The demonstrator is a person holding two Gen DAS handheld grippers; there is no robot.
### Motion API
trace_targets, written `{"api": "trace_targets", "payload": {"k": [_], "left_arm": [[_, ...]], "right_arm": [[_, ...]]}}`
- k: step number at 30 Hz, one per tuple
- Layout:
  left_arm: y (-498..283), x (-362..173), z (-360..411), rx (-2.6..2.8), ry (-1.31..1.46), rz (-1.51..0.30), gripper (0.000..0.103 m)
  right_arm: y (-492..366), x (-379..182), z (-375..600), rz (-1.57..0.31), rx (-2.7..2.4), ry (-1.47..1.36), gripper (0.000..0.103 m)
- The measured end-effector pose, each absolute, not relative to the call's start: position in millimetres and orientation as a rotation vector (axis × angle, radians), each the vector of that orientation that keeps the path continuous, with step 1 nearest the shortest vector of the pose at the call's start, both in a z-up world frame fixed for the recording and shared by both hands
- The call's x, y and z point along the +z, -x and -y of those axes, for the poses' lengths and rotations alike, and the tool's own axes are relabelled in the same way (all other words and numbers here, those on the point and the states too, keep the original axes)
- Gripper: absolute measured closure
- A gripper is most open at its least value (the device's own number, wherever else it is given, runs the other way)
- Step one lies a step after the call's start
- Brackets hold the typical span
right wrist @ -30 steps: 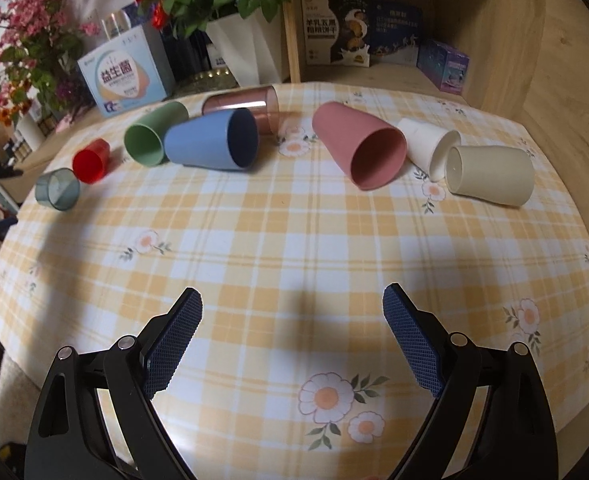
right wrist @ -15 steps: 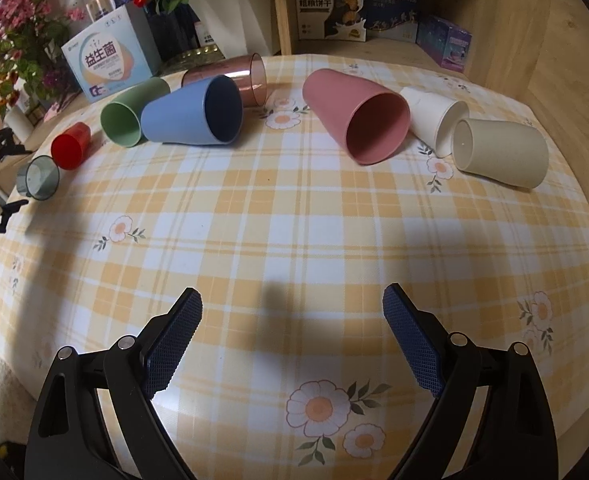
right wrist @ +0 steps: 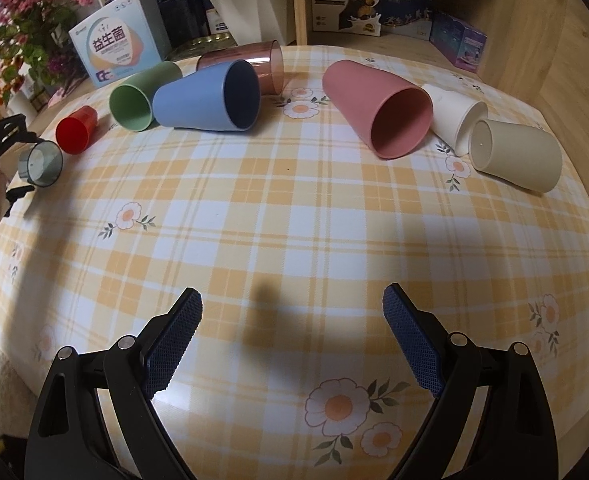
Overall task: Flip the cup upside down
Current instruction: 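Move the left tool toward the dark teal cup lying on its side, then close the left tool around the body of the teal cup, then lift the teal cup, stand it on the table, open the left tool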
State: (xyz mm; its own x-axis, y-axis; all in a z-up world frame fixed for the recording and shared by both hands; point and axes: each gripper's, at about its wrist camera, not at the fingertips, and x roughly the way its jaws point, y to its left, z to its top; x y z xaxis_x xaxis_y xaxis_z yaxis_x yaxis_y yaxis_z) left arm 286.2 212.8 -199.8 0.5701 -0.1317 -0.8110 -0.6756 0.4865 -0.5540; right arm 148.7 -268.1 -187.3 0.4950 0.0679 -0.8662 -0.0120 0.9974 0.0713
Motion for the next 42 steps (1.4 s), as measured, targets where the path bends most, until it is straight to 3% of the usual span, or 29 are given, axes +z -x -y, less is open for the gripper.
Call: {"api": "trace_targets", "payload": {"k": [4,19,34,42], "left_arm": [[-277.0,-198.0,-212.9,0.351,1.016,-0.967,0.036],[-196.5,-187.7,-145.8,0.055,0.837,-1.142,0.037],[-191.3,-197.2,59.2,-0.334,0.657,-1.310,0.037],[-194.8,-207.7,132.1,-0.444,0.560,-1.366,0.037]], "right_arm": [[-146.2,-184.2,268.0,-1.042,0.052,-0.064,0.014],[-136.2,-174.7,281.7,-1.001,0.042,-0.146,0.014],[-105.1,-160.2,361.8,-0.933,-0.122,-0.294,0.014],[-93.2,-166.9,393.3,-0.939,-0.186,-0.336,0.014]]}}
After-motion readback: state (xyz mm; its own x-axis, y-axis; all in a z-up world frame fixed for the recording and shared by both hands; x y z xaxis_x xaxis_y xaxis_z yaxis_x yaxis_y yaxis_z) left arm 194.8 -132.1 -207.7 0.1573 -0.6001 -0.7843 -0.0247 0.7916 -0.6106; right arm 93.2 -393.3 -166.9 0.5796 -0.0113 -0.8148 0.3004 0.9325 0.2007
